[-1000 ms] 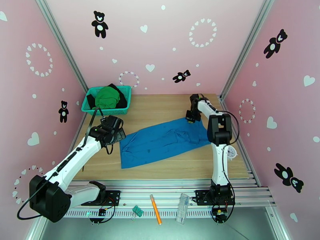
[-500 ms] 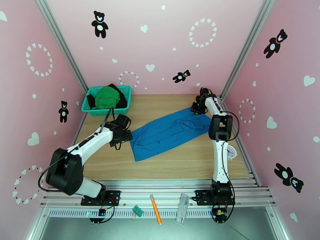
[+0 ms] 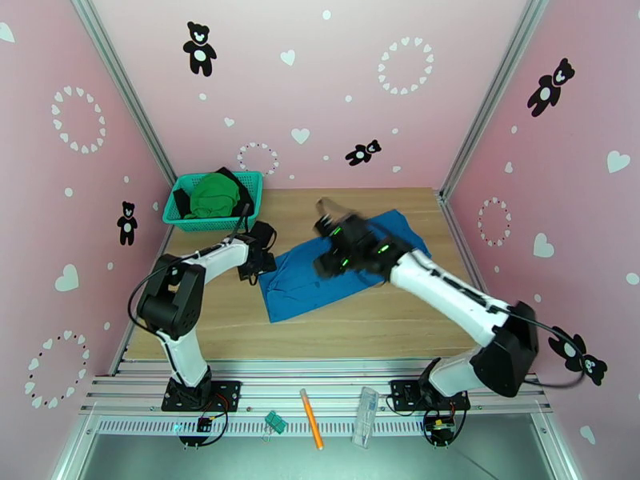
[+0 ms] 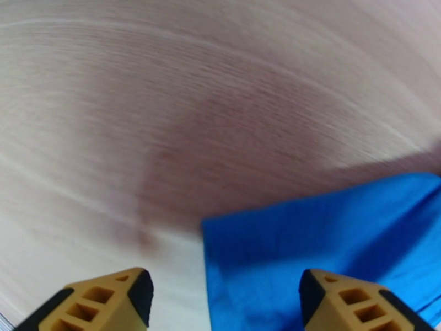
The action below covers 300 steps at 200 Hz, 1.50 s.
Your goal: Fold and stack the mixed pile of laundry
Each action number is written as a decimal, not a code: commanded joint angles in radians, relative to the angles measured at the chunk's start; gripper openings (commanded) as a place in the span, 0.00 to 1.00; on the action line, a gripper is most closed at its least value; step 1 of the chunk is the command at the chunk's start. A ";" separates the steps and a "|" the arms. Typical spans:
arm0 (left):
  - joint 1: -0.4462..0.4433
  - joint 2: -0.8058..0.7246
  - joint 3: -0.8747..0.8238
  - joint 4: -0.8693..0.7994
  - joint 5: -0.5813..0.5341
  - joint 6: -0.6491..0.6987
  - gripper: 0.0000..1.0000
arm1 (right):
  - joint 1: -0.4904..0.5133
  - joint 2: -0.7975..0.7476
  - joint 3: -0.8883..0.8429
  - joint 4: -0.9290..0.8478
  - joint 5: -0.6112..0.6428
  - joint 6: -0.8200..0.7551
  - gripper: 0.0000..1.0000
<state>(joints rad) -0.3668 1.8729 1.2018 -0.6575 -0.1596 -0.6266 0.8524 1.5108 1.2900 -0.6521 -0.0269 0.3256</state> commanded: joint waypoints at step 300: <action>0.002 -0.378 -0.158 -0.103 0.037 0.023 0.00 | 0.378 0.726 0.606 -0.165 0.255 0.288 0.00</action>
<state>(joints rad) -0.3298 1.5806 0.9443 -0.5671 -0.1295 -0.6430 1.2686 2.3287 1.9312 -0.7448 0.1684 0.5903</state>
